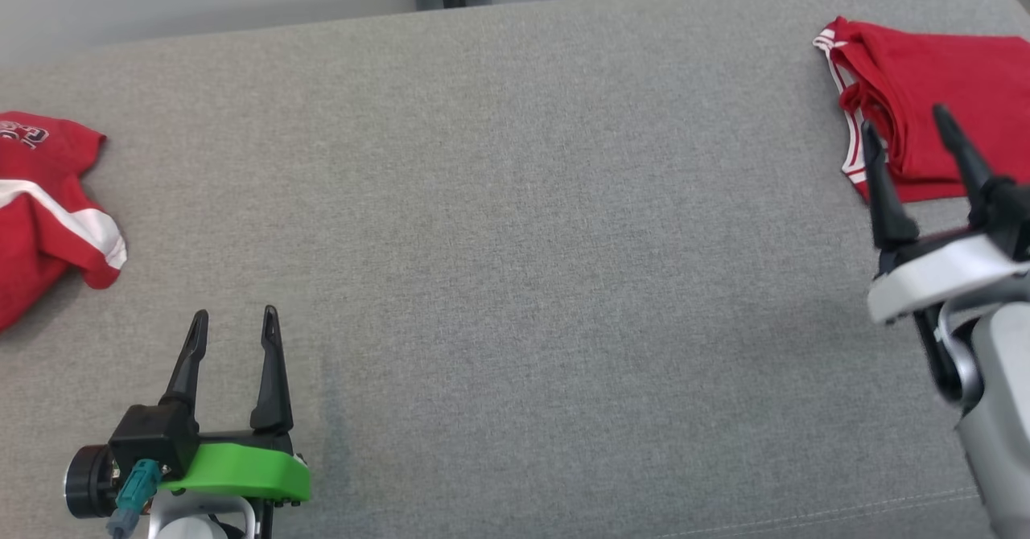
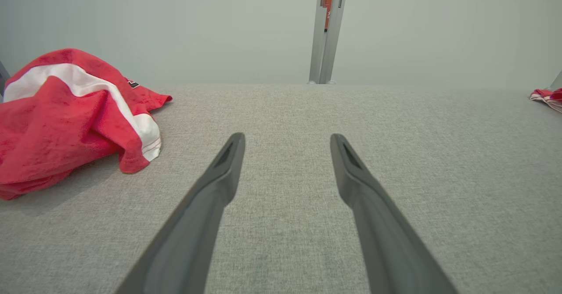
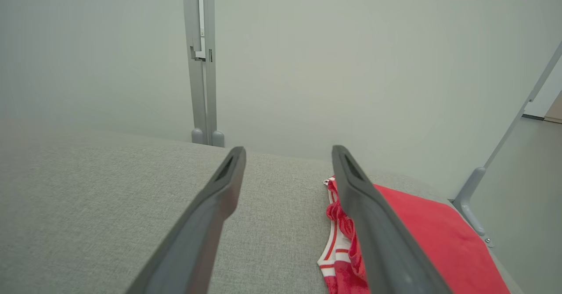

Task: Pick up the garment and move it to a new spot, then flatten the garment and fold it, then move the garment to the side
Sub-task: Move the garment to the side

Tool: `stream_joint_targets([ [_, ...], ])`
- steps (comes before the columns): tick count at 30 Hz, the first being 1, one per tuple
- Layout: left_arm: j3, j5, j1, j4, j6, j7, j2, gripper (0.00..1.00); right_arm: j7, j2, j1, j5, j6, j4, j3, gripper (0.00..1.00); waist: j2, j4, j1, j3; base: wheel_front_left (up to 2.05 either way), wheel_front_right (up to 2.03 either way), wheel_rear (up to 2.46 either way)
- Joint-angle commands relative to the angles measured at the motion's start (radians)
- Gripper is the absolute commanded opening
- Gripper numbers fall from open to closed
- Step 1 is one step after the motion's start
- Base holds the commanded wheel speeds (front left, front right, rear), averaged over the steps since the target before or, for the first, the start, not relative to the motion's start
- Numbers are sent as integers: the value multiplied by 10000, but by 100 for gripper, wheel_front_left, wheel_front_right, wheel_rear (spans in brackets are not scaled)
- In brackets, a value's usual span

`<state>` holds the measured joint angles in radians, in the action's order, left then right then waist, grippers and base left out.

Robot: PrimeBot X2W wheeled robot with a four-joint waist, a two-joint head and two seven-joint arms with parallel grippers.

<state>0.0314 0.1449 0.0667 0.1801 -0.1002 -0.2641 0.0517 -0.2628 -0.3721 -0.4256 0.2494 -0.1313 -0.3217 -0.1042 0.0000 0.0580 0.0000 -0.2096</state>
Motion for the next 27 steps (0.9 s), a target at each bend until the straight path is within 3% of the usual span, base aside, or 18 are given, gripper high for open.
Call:
stream_joint_targets([
  [1,-4,105,-159,15,41,3,6,100,-24,177,406,-103,11,187,78,100,0,-176,0,342,0,0,0],
  [14,-66,131,-457,313,-48,3,0,100,-24,2032,3248,-424,11,1626,716,100,0,-510,0,1125,0,0,0],
  [27,-24,15,-797,472,-154,3,-1,100,-25,2627,4583,-688,11,2169,909,100,0,-705,0,1824,0,0,0],
])
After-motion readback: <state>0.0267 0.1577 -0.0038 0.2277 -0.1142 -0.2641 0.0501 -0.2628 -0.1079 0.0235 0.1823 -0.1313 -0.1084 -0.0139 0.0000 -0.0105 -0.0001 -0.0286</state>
